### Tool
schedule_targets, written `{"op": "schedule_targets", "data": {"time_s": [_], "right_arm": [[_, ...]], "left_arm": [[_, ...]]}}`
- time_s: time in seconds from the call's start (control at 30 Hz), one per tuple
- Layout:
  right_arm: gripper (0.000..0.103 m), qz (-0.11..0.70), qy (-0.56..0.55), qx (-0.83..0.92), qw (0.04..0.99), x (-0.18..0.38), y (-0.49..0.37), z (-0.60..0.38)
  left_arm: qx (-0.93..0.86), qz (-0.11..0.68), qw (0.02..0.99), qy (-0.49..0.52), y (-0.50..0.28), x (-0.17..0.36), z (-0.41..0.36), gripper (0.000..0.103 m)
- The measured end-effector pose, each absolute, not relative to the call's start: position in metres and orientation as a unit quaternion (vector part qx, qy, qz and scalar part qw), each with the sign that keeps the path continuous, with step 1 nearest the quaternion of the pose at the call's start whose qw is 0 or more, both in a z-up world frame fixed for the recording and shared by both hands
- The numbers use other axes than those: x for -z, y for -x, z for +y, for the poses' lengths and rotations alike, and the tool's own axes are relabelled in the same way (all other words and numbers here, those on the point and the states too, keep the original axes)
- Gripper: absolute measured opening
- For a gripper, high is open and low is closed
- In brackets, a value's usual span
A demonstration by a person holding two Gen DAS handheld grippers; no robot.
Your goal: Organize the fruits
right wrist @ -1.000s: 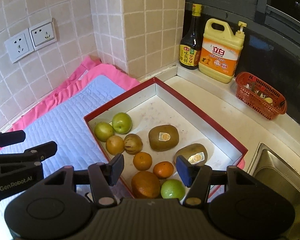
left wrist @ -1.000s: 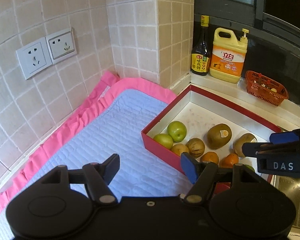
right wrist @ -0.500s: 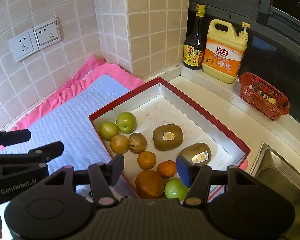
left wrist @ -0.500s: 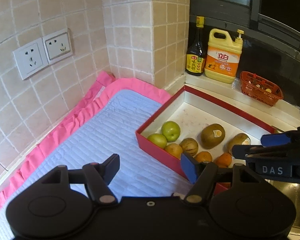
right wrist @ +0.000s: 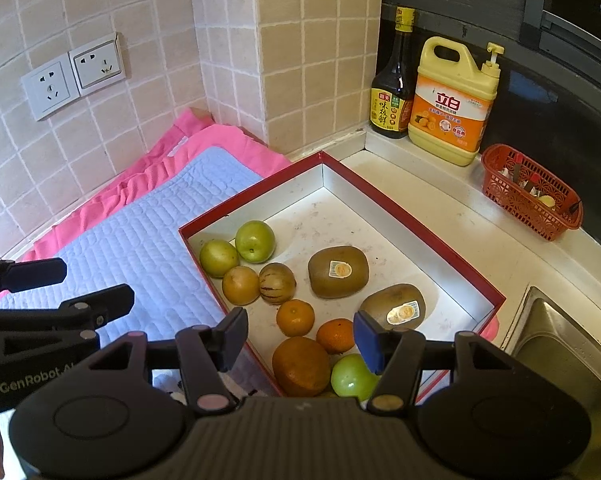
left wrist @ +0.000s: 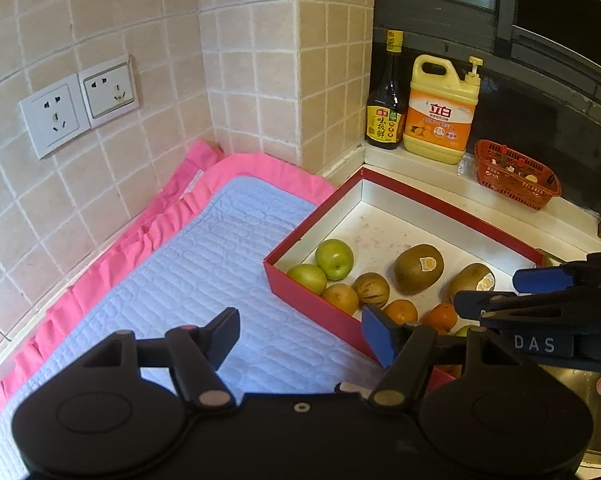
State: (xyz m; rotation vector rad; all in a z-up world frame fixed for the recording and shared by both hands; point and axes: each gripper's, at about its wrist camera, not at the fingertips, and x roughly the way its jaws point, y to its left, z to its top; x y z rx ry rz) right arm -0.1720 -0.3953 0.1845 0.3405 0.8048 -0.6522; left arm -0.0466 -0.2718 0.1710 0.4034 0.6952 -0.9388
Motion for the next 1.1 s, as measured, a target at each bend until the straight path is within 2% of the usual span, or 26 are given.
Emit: {"op": "schedule_targets", "data": {"time_s": [1.1], "right_arm": [[0.061,0.389,-0.153,0.296,0.859,-0.1818,0.1642,-0.3945]], "left_arm": [[0.419,0.312,0.83,-0.193,0.0408,-0.1664,-0.2688,0.08]]}}
